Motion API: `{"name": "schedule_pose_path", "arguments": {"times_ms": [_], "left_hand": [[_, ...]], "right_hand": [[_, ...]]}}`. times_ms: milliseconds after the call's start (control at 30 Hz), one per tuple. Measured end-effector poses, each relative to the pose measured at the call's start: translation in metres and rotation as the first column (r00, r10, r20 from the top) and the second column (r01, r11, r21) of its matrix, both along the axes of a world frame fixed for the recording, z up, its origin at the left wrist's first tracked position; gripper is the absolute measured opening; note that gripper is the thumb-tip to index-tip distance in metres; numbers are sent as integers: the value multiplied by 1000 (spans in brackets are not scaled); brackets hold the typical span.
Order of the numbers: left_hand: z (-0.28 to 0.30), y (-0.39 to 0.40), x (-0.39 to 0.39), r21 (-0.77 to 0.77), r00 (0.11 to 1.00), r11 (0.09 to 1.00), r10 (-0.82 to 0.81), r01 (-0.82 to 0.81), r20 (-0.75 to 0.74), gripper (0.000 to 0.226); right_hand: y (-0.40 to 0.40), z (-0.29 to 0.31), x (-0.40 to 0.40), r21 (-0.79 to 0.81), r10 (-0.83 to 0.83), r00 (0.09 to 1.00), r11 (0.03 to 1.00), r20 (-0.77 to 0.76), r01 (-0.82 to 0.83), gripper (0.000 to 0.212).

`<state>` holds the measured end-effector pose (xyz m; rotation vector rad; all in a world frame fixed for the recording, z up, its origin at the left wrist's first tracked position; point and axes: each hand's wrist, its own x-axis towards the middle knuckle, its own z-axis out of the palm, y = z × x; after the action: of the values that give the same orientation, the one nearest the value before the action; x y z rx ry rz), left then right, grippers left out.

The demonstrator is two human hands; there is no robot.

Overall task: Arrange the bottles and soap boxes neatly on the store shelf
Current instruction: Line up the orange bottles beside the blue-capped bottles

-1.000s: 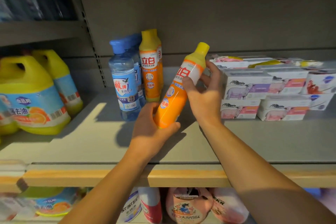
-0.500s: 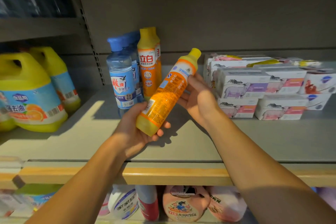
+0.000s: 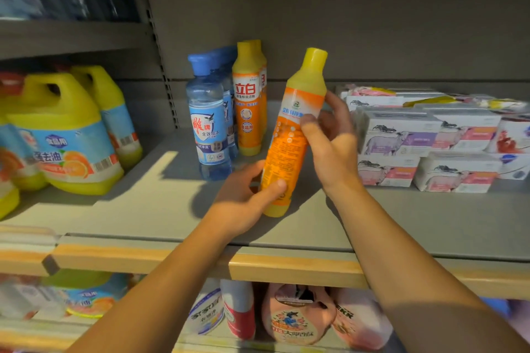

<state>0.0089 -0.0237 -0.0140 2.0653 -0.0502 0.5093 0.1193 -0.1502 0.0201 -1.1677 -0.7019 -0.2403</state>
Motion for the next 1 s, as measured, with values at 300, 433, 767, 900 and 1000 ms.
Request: {"name": "schedule_pose_path", "arguments": {"times_ms": [300, 433, 767, 900, 1000], "left_hand": [[-7, 1, 6, -1, 997, 997, 71, -71, 28, 19], [-3, 0, 6, 151, 993, 982, 115, -113, -5, 23], [0, 23, -33, 392, 917, 860, 390, -327, -90, 46], [-5, 54, -60, 618, 877, 728, 463, -296, -125, 33], [-9, 58, -68, 635, 872, 715, 472, -293, -129, 36]], "right_hand": [[8, 11, -16, -302, -104, 981, 942, 162, 149, 53], [-10, 5, -12, -488, 43, 999, 872, 29, -24, 57], [-27, -16, -35, -669, -56, 998, 740, 40, 68, 64], [-26, -28, -48, -696, -106, 993, 709, 56, 115, 60], [-25, -33, -50, -730, -93, 995, 678, 33, 88, 59]]}}
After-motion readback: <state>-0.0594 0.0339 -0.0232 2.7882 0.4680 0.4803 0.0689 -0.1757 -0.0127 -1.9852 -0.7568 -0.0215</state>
